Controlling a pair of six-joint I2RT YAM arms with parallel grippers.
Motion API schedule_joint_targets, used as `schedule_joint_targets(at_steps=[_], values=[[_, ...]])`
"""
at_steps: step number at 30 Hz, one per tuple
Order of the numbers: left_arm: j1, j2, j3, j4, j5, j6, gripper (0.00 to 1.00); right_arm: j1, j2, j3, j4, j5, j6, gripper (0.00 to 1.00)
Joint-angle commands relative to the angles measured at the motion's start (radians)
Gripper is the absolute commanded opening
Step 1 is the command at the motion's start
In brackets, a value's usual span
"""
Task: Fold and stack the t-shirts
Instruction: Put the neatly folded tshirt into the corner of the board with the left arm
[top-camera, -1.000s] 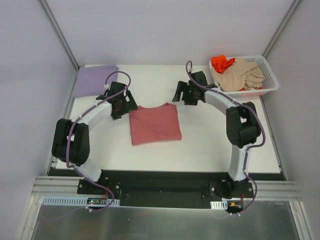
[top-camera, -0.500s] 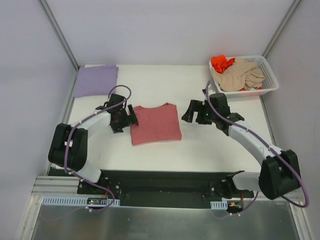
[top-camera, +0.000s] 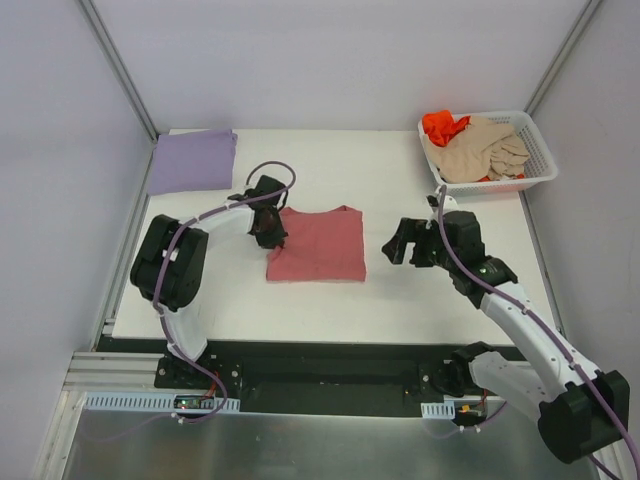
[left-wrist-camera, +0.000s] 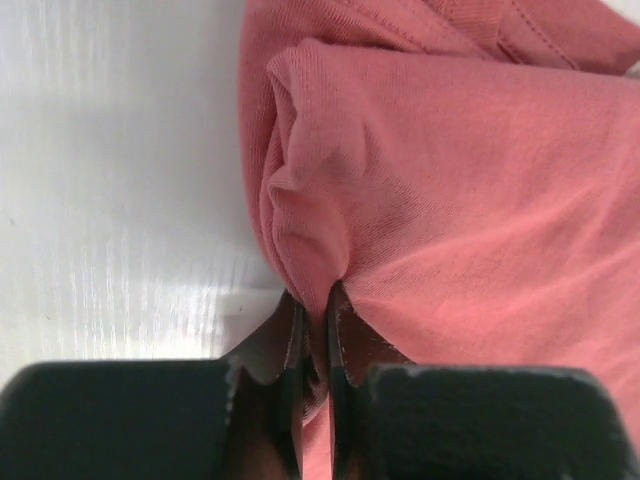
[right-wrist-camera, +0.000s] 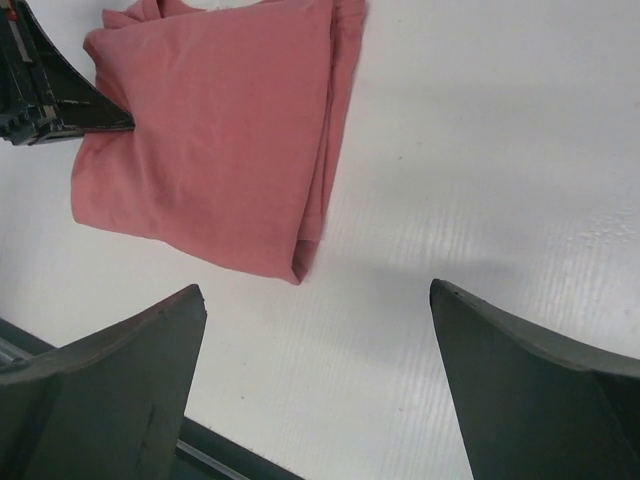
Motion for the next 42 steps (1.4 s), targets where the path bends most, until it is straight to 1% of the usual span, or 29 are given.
schedule_joint_targets(at_steps=[1,3,5,7,8,10,12,15,18,19,22,25,30,36,39,42], values=[[-0.026,0.118,0.136,-0.213,-0.274,0.069,0.0,-0.011,-0.061,-0.016,-0.039,0.099,-0.076,0.96],[-0.028,0.137,0.224,-0.251,-0.413,0.143,0.0,-0.011,-0.087,-0.025,-0.037,0.128,-0.096,0.96],[-0.025,0.148,0.313,-0.254,-0.558,0.23,0.0,-0.011,-0.11,-0.044,-0.021,0.152,-0.116,0.96],[-0.014,0.166,0.409,-0.248,-0.682,0.322,0.0,-0.012,-0.126,-0.06,0.001,0.219,-0.128,0.96],[-0.002,0.183,0.463,-0.24,-0.705,0.388,0.0,-0.011,-0.133,-0.067,0.015,0.234,-0.128,0.96],[0.04,0.221,0.584,-0.196,-0.712,0.518,0.0,-0.012,-0.134,-0.077,0.035,0.257,-0.162,0.96],[0.081,0.256,0.678,-0.135,-0.684,0.629,0.0,-0.012,-0.131,-0.09,0.054,0.268,-0.172,0.96],[0.132,0.299,0.782,-0.023,-0.656,0.82,0.0,-0.014,-0.117,-0.094,0.067,0.294,-0.185,0.96],[0.162,0.344,0.876,0.04,-0.632,1.001,0.0,-0.014,-0.097,-0.097,0.068,0.337,-0.191,0.96],[0.176,0.353,0.899,0.06,-0.623,1.035,0.0,-0.014,-0.089,-0.096,0.068,0.354,-0.186,0.96],[0.215,0.384,0.995,0.068,-0.623,1.105,0.0,-0.012,-0.062,-0.094,0.075,0.38,-0.186,0.96],[0.247,0.399,1.083,0.069,-0.594,1.129,0.0,-0.012,-0.037,-0.087,0.078,0.38,-0.185,0.96],[0.264,0.405,1.164,0.071,-0.581,1.163,0.0,-0.012,-0.025,-0.083,0.078,0.389,-0.18,0.96],[0.265,0.369,1.2,0.069,-0.564,1.163,0.0,-0.014,-0.04,-0.088,0.073,0.409,-0.171,0.96],[0.276,0.353,1.184,0.066,-0.532,1.129,0.0,-0.012,-0.04,-0.082,0.064,0.411,-0.165,0.96],[0.291,0.364,1.175,0.066,-0.534,1.103,0.0,-0.012,-0.038,-0.082,0.064,0.406,-0.162,0.96]])
